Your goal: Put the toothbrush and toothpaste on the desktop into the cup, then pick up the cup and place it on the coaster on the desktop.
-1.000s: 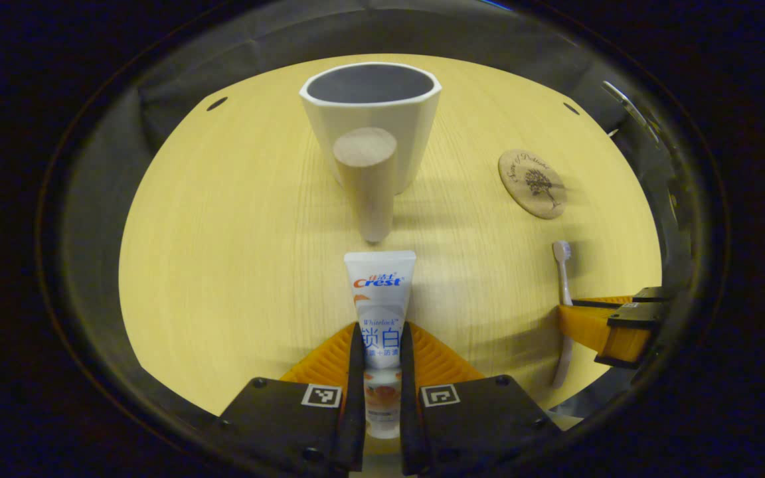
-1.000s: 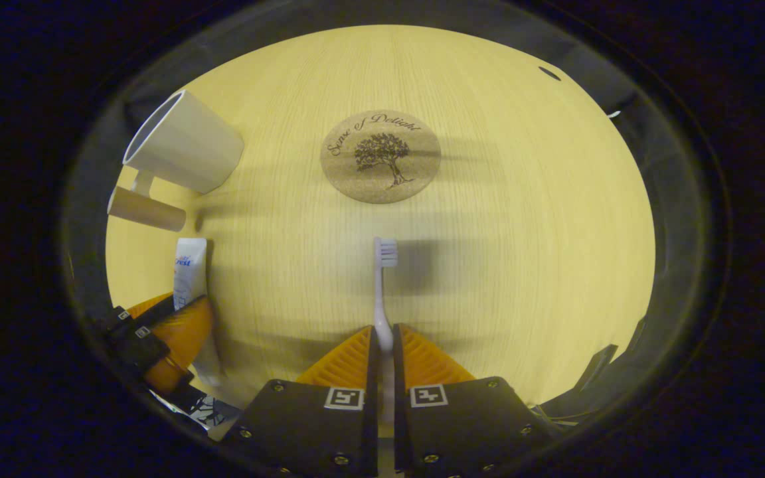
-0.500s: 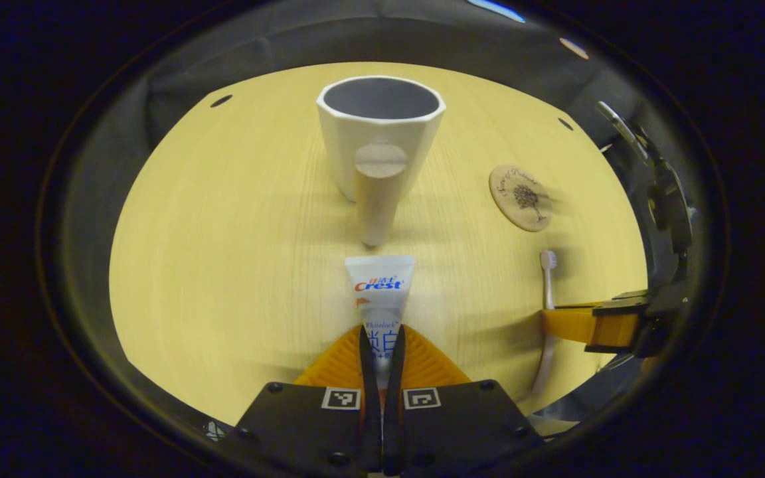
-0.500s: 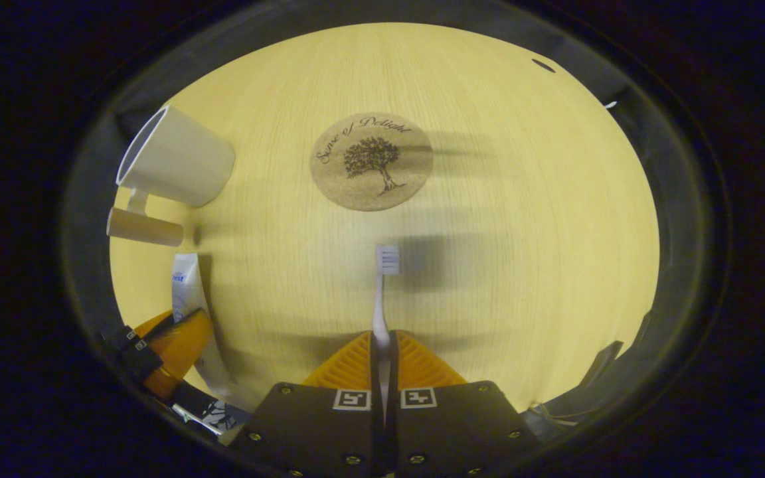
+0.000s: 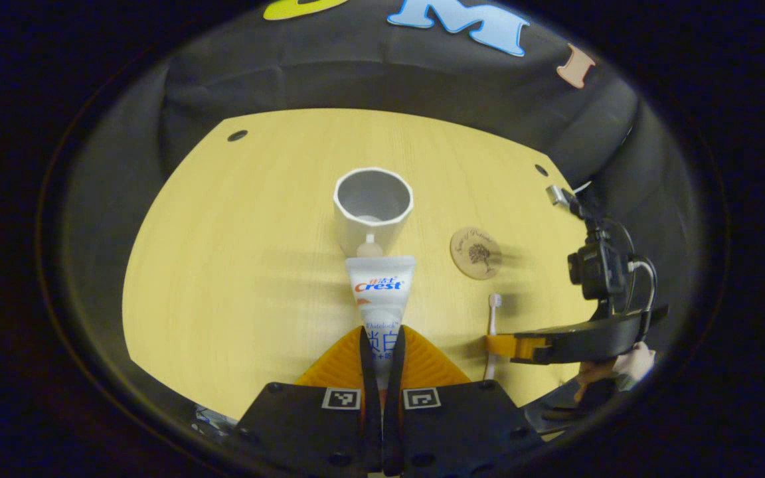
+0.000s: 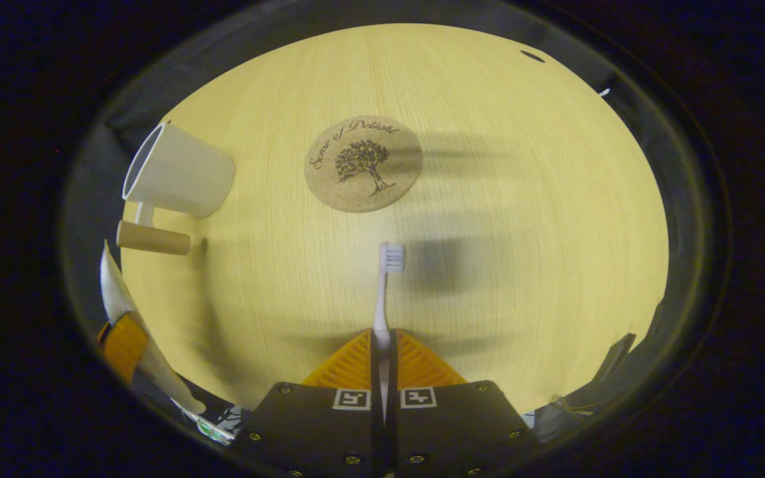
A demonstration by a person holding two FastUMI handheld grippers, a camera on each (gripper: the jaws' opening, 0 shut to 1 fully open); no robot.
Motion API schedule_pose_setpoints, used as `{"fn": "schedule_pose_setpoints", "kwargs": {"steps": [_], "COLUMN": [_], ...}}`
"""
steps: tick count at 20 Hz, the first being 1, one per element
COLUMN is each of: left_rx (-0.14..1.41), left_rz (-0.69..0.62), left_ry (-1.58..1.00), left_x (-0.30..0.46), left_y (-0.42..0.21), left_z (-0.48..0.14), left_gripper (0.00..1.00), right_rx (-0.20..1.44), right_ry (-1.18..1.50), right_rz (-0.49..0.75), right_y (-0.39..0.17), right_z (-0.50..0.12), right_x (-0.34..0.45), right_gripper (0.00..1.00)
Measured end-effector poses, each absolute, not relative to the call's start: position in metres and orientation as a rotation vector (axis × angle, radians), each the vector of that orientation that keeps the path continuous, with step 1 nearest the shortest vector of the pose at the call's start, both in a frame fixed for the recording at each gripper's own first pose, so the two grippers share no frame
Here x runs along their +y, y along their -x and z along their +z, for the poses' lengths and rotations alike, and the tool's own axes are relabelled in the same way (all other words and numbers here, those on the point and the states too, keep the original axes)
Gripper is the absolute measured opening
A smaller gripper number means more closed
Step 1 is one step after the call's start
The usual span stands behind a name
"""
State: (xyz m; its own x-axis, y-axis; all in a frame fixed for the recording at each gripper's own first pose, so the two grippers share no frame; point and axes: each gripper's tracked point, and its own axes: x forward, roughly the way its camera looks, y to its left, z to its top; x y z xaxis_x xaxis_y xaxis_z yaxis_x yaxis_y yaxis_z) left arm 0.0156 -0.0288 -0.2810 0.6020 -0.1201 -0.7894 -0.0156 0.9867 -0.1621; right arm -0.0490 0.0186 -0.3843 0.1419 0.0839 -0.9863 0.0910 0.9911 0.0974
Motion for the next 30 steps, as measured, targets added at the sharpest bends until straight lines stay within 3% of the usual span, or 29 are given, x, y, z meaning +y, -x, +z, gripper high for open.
{"fn": "schedule_pose_setpoints", "kwargs": {"steps": [8, 15, 24, 30], "left_rx": [0.748, 0.589, 0.497, 0.406], "left_rz": [-0.041, -0.114, -0.156, -0.15], "left_ry": [0.221, 0.181, 0.173, 0.166], "left_x": [0.039, 0.062, 0.046, 0.047], "left_y": [-0.087, -0.148, -0.207, -0.213], "left_z": [-0.21, -0.2, -0.21, -0.22], "left_gripper": [0.08, 0.09, 0.08, 0.09], "right_rx": [1.355, 1.266, 1.141, 1.088], "right_ry": [-0.176, -0.232, -0.351, -0.39], "right_rz": [-0.017, -0.027, -0.028, -0.043], "right_y": [0.033, 0.013, -0.004, -0.015], "right_z": [-0.363, -0.324, -0.262, -0.23], "right_x": [0.008, 0.005, 0.011, 0.001], "right_gripper": [0.02, 0.02, 0.02, 0.02]}}
